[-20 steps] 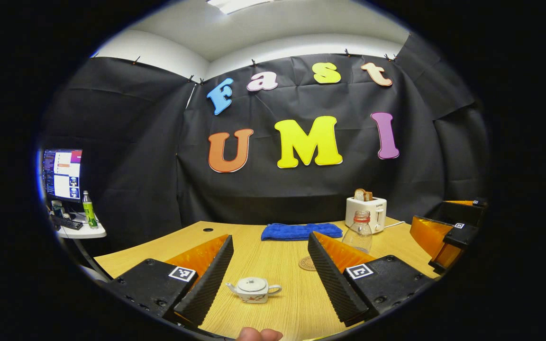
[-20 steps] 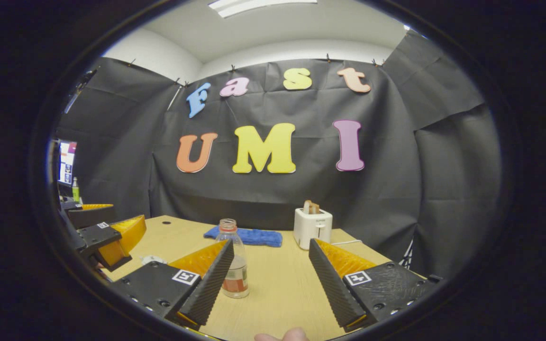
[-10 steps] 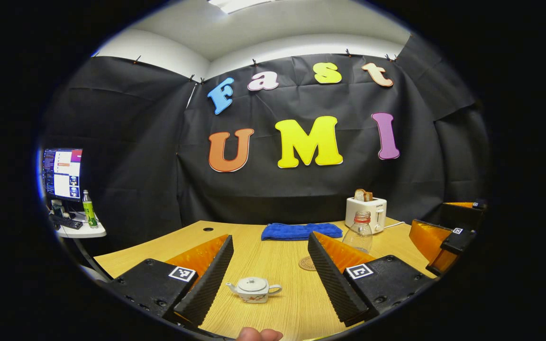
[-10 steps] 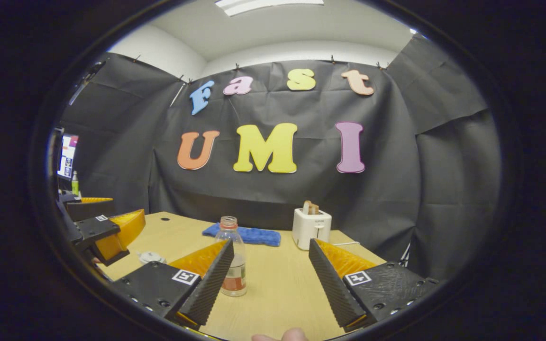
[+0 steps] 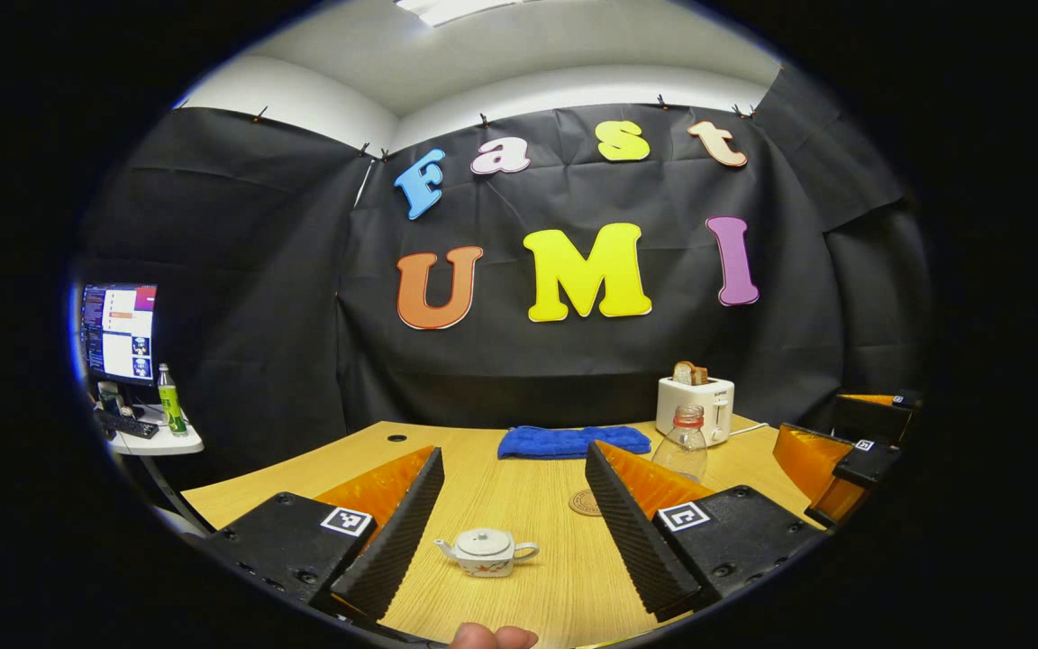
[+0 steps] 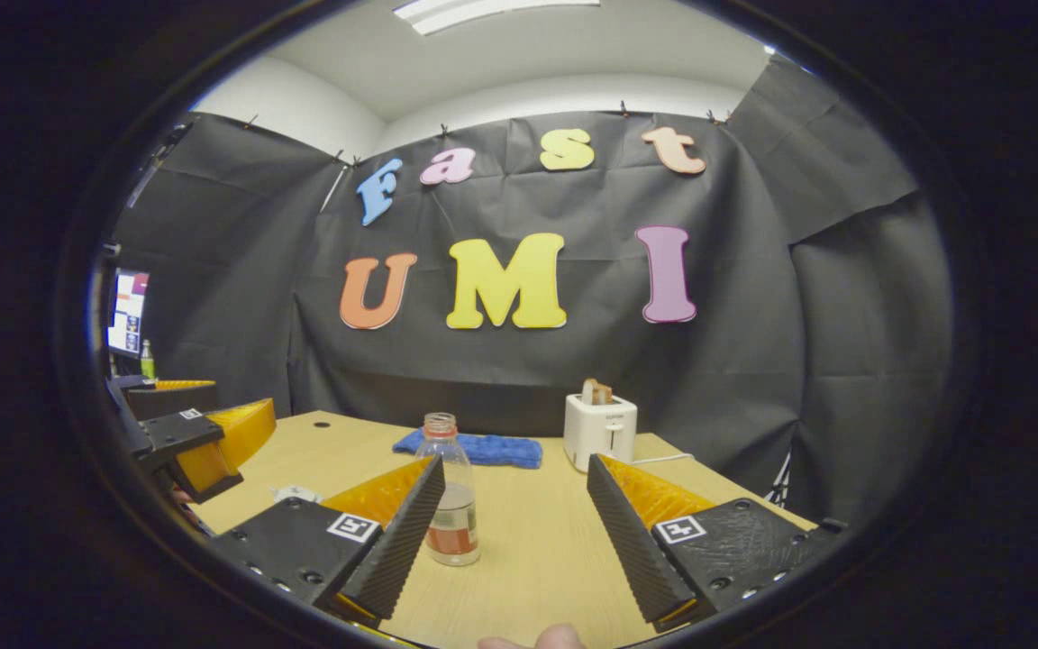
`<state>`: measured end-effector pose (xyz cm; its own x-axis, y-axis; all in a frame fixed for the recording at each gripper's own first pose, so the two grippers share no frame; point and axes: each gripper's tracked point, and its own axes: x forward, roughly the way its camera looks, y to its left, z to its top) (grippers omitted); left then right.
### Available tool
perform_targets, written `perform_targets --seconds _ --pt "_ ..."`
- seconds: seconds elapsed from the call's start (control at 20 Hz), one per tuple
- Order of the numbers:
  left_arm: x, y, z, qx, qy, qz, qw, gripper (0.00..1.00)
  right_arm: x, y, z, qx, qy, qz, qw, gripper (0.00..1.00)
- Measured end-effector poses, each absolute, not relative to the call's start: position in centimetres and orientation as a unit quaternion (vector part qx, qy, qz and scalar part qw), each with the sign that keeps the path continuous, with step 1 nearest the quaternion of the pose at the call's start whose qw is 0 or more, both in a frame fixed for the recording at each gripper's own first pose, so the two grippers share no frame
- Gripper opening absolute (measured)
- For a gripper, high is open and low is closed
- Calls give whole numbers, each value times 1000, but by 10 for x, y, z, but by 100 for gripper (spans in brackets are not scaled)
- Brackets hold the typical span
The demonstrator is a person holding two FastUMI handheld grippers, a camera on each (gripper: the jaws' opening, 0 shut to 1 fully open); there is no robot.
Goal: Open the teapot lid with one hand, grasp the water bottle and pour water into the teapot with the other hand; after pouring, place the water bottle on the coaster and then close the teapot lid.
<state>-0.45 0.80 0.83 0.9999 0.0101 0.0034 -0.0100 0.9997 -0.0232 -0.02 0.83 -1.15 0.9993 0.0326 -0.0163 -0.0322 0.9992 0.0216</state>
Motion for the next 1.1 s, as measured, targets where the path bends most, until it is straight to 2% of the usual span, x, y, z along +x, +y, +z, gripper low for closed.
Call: perform_targets --seconds 0.2,0.5,0.95,1.1 --pt "-8 16 2 -7 0 7 1000 99 5 10 -24 26 22 28 999 95" --pt "-6 22 -41 2 44 -2 999 99 11 1 -46 28 38 29 998 97" --pt "27 27 -79 -1 85 -2 996 99 27 -32 -78 49 69 3 996 95" --pt "44 31 -94 6 106 1 994 94 32 -47 -81 49 72 -9 996 96"
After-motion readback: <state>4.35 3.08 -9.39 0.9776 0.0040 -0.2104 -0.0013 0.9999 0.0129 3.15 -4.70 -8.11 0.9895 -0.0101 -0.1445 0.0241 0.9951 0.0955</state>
